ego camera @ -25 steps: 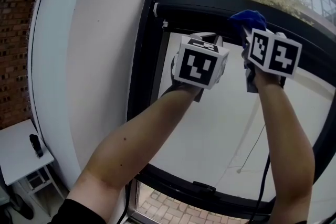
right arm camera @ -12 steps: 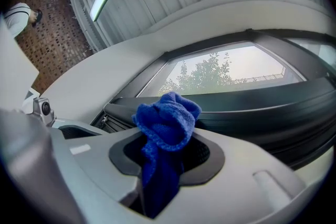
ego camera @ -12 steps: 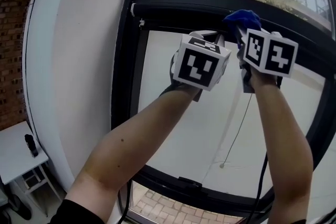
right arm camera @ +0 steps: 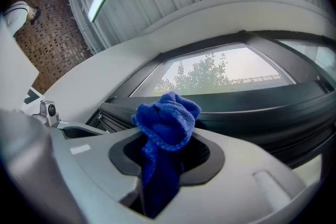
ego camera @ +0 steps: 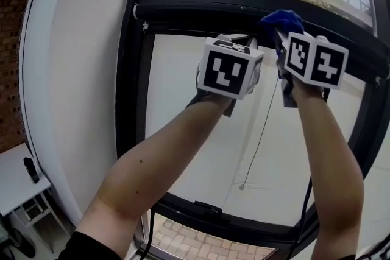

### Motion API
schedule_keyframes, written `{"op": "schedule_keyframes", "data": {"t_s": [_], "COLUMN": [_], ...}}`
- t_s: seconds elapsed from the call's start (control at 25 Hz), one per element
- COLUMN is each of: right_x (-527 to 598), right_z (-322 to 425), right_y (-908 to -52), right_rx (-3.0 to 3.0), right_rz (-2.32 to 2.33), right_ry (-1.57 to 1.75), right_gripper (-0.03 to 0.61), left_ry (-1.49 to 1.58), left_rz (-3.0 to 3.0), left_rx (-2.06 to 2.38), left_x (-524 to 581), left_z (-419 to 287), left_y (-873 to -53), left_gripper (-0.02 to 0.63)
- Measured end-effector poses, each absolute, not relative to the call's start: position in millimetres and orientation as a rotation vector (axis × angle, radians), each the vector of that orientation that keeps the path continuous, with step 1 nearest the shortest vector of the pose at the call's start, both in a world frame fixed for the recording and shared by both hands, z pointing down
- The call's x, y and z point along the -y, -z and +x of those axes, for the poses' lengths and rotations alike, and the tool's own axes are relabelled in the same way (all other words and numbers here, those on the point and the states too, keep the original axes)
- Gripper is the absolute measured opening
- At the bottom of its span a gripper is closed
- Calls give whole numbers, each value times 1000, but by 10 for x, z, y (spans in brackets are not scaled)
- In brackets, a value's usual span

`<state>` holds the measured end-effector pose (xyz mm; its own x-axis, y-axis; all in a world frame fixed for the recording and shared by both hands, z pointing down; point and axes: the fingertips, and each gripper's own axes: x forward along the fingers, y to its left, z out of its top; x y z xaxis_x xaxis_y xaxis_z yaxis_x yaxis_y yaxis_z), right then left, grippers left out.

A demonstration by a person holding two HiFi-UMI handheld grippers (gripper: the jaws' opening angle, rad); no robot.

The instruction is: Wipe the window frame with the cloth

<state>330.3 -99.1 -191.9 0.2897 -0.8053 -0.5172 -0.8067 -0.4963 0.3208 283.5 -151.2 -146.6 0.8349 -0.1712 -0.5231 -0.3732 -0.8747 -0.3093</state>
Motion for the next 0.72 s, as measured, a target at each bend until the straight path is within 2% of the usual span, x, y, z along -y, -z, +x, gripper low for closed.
{"op": "schedule_keyframes", "data": {"t_s": [0.72], "right_x": [279], "right_z": [3797], "right_y": [1929], "right_rx": [-1521], "right_rz": [-2518], "right_ry": [-1009], "right_gripper": [140], "left_ry": [-716], "left_rz": [-2595], "left_rx": [-354], "left_x": [875], "left_z": [3305], "left_y": [1518], "left_gripper": [-11]}}
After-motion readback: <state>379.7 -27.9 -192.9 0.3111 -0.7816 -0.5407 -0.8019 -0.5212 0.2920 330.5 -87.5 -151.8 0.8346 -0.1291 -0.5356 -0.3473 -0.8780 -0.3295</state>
